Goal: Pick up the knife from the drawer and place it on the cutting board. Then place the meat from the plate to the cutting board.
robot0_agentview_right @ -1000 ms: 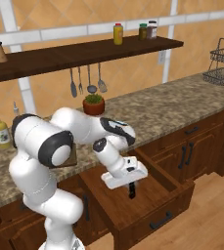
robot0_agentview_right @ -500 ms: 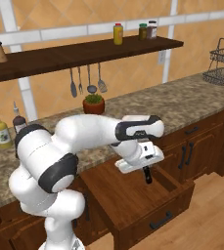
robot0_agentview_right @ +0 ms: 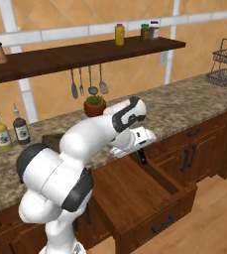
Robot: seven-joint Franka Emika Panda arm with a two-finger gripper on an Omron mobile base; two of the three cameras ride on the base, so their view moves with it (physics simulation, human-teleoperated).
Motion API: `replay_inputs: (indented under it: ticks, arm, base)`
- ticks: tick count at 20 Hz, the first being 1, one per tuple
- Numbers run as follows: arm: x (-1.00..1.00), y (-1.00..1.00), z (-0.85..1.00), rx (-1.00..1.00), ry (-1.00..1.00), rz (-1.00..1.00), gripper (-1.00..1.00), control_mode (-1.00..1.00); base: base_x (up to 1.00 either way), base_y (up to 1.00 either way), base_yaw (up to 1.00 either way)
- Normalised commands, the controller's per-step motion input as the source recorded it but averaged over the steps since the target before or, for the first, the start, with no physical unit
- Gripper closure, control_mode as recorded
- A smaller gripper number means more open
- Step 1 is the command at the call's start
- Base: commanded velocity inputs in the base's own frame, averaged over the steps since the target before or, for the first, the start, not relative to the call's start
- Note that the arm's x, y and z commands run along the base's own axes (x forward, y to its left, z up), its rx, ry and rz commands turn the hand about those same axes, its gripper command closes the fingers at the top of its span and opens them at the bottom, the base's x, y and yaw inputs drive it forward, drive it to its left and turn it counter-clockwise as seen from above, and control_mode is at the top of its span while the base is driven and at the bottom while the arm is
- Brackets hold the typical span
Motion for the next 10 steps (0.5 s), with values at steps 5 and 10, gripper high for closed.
replay_inputs:
  ticks: [5, 10]
  arm:
    - [0.01, 1.00, 0.25, -0.04, 0.00, 0.04, 1.00, -1.00]
    - [0.00, 1.00, 0.34, -0.03, 0.01, 0.07, 1.00, -1.00]
  base:
    - [0.00, 0.00, 0.00]
    - [0.00, 0.00, 0.00]
